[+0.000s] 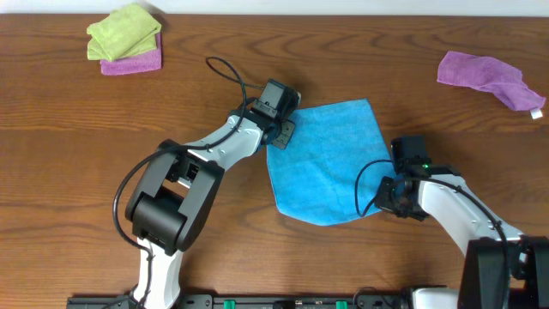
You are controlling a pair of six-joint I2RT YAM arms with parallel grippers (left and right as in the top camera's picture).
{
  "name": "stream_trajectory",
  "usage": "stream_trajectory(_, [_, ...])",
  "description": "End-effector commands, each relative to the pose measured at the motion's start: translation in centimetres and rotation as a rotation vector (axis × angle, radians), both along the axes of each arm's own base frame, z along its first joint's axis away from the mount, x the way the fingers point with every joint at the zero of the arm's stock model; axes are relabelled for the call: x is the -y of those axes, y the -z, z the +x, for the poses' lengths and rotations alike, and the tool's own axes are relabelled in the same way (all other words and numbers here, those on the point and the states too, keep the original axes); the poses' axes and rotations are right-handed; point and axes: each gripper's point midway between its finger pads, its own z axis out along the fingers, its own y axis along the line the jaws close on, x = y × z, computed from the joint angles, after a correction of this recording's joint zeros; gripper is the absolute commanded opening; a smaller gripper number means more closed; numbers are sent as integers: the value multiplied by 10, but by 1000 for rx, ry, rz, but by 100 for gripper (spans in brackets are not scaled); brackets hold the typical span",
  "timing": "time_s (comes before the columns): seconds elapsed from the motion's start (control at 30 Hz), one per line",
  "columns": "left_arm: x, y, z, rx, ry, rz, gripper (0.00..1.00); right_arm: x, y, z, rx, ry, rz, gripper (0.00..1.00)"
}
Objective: Fold the cloth
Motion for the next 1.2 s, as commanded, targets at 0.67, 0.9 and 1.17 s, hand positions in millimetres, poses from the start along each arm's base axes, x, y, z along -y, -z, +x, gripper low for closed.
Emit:
stream_trajectory(0.67, [14, 31, 43, 60, -9, 1, 6, 14, 16, 11, 49, -3, -56, 2])
stream_trajectory(0.9, [14, 30, 44, 56, -8, 5, 6, 12, -8, 49, 139, -84, -64, 2])
stream_trajectory(1.17, [13, 32, 42, 48, -8, 10, 6, 7, -66, 116, 331, -92, -54, 1])
